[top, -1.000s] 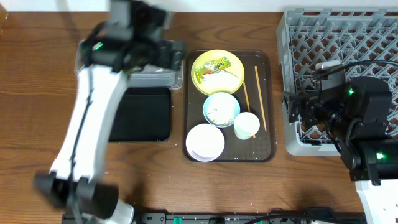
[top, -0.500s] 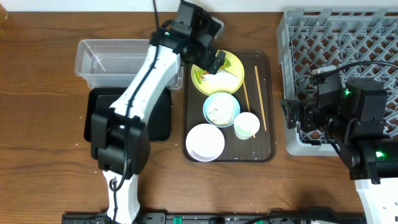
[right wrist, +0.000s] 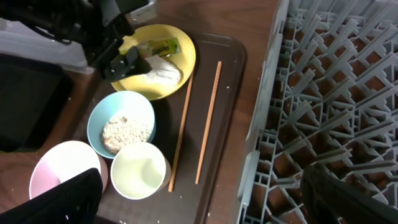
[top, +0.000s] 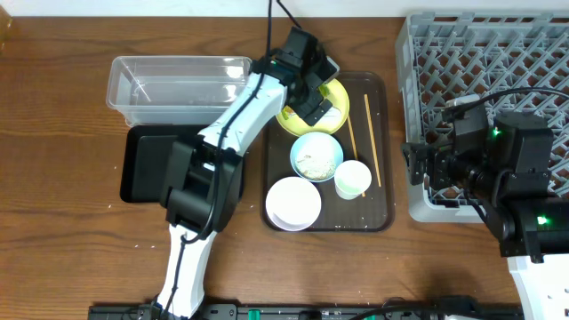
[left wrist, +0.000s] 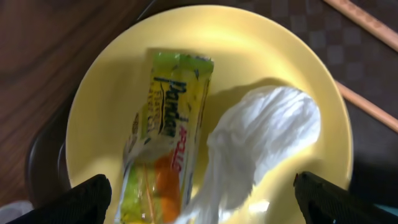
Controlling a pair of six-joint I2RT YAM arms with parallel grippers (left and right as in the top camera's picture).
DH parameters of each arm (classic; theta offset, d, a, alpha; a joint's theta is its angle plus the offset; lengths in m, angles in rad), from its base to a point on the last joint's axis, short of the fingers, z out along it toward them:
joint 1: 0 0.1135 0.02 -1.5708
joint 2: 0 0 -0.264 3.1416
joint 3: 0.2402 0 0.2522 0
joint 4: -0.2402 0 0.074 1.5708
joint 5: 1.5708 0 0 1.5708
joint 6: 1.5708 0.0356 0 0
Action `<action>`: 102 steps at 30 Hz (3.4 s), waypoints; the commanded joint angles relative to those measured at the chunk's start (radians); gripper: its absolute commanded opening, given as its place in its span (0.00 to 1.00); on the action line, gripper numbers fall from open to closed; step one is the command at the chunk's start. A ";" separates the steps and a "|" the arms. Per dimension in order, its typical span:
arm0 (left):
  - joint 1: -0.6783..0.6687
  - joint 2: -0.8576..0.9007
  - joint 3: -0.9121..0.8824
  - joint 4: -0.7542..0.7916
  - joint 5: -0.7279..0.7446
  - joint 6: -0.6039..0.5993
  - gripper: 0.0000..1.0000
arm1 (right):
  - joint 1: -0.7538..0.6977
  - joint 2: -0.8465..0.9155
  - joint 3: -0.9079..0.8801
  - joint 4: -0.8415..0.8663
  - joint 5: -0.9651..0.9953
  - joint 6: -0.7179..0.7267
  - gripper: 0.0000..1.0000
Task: Sort waste into correct bins and load items into the dishwasher rack
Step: 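Reach left gripper to yellow plate and grasp wrapper and tissue, then carry wrapper and tissue with left gripper into clear plastic bin, then reach left gripper to white cup on brown tray and grasp it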
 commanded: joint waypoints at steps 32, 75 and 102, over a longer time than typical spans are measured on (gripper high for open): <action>0.005 0.061 0.017 0.047 -0.037 -0.113 0.06 | 0.008 -0.002 0.019 -0.016 -0.001 0.016 0.99; 0.448 -0.209 -0.051 -0.207 -0.034 0.444 0.43 | 0.008 -0.002 0.019 0.003 -0.001 0.016 0.99; 0.260 -0.469 -0.043 -0.463 0.300 -0.454 0.78 | 0.008 -0.002 0.019 0.006 -0.009 0.016 0.99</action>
